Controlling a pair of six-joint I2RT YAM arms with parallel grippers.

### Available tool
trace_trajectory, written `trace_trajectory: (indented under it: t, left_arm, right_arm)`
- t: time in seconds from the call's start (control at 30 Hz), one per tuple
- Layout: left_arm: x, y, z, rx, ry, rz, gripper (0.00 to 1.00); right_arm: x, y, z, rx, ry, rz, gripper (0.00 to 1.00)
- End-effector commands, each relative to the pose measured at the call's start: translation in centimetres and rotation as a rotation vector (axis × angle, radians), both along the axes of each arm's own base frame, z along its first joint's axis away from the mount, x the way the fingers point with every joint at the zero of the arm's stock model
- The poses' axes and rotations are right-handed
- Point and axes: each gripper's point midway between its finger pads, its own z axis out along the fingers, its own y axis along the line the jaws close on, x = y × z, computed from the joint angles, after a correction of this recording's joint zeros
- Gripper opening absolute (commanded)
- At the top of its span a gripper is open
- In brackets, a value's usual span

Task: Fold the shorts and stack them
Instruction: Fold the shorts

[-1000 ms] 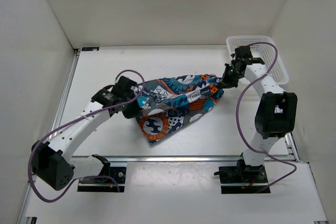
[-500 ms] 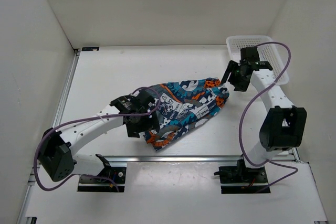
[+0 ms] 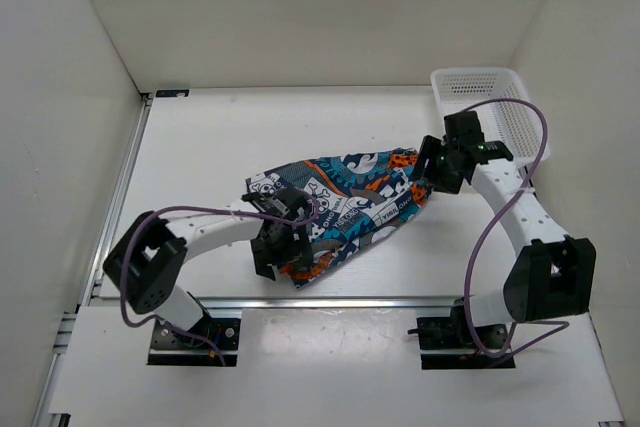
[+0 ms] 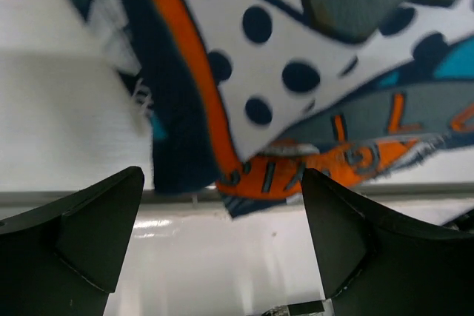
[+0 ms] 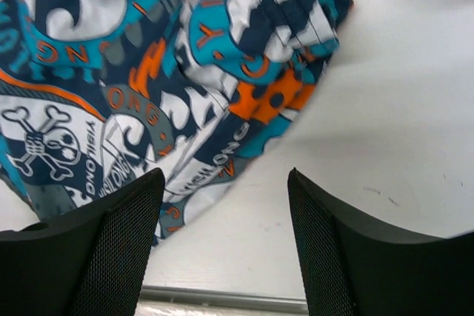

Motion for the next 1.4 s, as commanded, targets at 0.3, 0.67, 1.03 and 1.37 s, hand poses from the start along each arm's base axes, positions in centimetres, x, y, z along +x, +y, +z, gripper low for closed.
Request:
trace_trajectory:
  t: [0.3,0.67,1.03,1.37]
  left_arm:
    - [4.2,1.9,-2.6,0.070,-0.030,0.055,0.10]
    - [10.0,10.6,3.2,0.123,-0.166,0.148,0.51]
    - [12.1,12.9,4.0,0.193,-0.213,0.184,0.91]
    - [13.2,11.5,0.4,0.150,-0.121,0.131,0.14]
  right_arm:
    - [-3.2,-0.1,2.2,0.034,-0.067,0.023,0.72]
    - [-4.7,3.3,-0.8,0.160,0.020,0.071,0.71]
    - [-2.9,3.5,-4.6,0.138,0.081,0.058,0.71]
    - [-0.2,4.0,-6.7,0.109,0.108,0.061,0.64]
